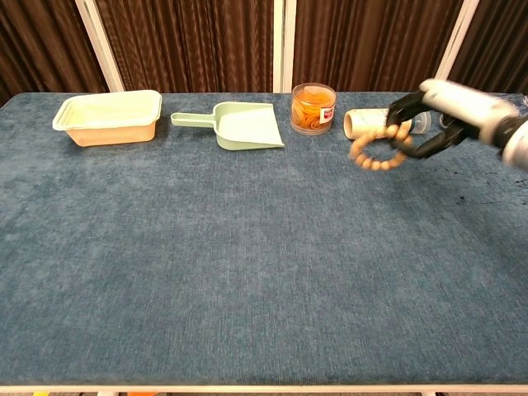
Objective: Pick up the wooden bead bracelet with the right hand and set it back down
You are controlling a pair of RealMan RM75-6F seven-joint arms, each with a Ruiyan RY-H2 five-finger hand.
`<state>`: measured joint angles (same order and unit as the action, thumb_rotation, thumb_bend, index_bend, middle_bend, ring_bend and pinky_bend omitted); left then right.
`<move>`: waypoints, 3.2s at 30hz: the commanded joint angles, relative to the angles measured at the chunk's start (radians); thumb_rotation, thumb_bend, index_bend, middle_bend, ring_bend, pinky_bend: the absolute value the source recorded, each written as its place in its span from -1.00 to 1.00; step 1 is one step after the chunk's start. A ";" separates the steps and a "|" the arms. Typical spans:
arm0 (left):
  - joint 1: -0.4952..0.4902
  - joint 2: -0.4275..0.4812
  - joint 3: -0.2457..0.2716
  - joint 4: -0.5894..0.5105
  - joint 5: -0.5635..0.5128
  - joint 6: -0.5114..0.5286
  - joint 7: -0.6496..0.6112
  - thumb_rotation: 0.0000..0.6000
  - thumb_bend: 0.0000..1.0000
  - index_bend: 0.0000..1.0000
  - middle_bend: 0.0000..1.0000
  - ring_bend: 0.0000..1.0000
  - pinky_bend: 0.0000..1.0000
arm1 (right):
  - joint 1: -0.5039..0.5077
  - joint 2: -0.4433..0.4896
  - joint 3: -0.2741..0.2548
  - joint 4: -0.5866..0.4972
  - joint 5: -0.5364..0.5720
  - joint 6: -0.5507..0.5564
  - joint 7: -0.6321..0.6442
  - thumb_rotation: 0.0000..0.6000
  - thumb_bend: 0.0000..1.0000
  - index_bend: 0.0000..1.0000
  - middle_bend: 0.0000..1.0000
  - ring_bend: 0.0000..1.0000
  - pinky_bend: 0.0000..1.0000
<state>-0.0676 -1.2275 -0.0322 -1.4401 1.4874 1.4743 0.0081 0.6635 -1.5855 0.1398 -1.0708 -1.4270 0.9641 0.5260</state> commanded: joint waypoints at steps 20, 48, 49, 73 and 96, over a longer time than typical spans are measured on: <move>-0.017 0.008 0.009 -0.010 0.012 -0.021 -0.006 1.00 -1.00 -0.53 -0.65 -0.91 -0.90 | -0.011 0.283 0.107 -0.346 0.157 -0.519 0.811 0.22 0.25 0.55 0.22 -0.32 -0.64; -0.018 0.007 0.013 -0.021 0.017 -0.013 -0.003 1.00 -1.00 -0.52 -0.65 -0.91 -0.90 | 0.007 0.208 -0.065 -0.338 -0.282 -0.098 1.658 -0.41 -0.89 0.65 0.36 -0.20 -0.71; -0.017 0.008 0.014 -0.022 0.017 -0.013 -0.002 1.00 -1.00 -0.52 -0.66 -0.91 -0.90 | 0.018 0.212 -0.076 -0.337 -0.289 -0.097 1.688 -0.42 -0.92 0.68 0.36 -0.20 -0.71; -0.029 0.008 0.020 -0.038 0.011 -0.039 0.010 1.00 -1.00 -0.52 -0.66 -0.91 -0.90 | 0.138 0.193 -0.255 -0.224 -0.372 0.090 1.861 -0.56 -1.00 -0.38 -0.02 -0.54 -0.99; -0.032 0.003 0.020 -0.038 0.006 -0.045 0.016 1.00 -1.00 -0.49 -0.66 -0.91 -0.90 | 0.019 0.083 -0.133 -0.270 -0.050 0.097 0.999 -0.55 0.06 0.19 0.31 -0.25 -0.98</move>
<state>-0.0996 -1.2241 -0.0122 -1.4783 1.4938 1.4293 0.0241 0.7214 -1.4767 -0.0355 -1.3112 -1.5549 1.0692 1.6553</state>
